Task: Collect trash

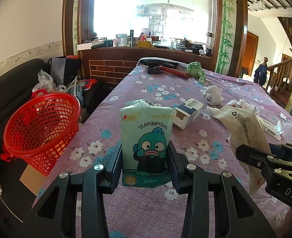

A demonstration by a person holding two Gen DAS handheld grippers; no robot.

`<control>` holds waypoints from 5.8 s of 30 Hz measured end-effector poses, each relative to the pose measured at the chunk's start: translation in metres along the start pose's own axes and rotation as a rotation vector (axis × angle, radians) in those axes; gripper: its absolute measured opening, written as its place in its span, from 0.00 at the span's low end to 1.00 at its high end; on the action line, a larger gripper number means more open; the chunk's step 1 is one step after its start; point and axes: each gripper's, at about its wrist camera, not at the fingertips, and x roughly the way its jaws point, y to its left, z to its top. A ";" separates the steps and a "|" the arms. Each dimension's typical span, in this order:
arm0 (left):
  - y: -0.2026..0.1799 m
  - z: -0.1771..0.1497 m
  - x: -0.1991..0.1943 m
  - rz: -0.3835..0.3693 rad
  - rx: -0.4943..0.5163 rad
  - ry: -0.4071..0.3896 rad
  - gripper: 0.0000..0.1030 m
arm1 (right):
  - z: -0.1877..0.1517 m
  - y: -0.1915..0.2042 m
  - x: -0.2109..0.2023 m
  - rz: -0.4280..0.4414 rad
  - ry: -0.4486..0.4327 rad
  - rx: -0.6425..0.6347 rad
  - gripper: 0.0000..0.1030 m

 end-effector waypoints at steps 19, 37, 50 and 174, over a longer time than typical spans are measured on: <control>0.023 0.001 0.001 0.030 -0.037 -0.002 0.39 | 0.010 0.030 0.013 0.036 0.008 -0.060 0.36; 0.114 0.031 -0.017 0.121 -0.177 -0.060 0.39 | 0.061 0.073 0.038 0.175 0.076 -0.081 0.36; 0.224 0.047 0.006 0.250 -0.273 -0.001 0.39 | 0.120 0.182 0.107 0.385 0.178 -0.118 0.37; -0.060 0.066 0.112 -0.050 0.068 0.055 0.32 | 0.067 -0.090 0.099 0.022 0.090 -0.062 0.32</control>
